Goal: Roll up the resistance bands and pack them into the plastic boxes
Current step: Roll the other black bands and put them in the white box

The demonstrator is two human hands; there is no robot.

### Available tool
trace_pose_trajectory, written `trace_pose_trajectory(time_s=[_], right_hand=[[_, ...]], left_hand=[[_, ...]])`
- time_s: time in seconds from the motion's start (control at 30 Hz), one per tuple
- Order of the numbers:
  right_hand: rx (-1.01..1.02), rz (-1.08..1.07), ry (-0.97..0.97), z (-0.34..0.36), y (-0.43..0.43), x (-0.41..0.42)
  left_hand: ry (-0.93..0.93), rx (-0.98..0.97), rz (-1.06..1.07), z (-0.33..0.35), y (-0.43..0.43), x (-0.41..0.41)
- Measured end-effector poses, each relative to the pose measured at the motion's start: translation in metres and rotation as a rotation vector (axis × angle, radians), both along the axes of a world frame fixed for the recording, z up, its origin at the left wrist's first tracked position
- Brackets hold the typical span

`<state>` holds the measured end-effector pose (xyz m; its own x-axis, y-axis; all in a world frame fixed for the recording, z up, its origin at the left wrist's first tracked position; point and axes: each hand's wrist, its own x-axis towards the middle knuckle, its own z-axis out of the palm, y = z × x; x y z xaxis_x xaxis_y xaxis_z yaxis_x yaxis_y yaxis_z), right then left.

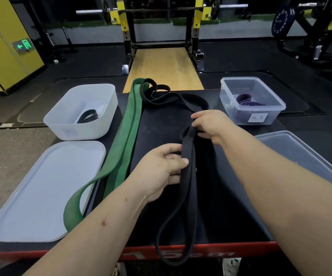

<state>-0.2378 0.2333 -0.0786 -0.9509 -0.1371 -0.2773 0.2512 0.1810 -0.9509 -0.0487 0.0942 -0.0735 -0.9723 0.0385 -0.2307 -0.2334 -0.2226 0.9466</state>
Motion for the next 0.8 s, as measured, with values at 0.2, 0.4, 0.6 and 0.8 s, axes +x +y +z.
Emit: trace_pose_trajectory(time_s=[0.2,0.4,0.6,0.8], right_hand=[[-0.114,0.072,-0.024,0.005,-0.003,0.008],[-0.078,0.044,-0.004,-0.005,-0.003,0.007],[-0.021,0.032,0.01,-0.014,-0.004,0.001],[-0.022,0.092,0.028,-0.017,-0.001,-0.004]], left_hand=[[-0.154,-0.149,-0.154,0.004,0.003,0.002],[-0.311,-0.38,-0.287,0.02,-0.008,-0.015],[-0.165,-0.666,0.053,0.018,-0.014,-0.076],[-0.052,-0.902,0.035,0.016,-0.001,-0.119]])
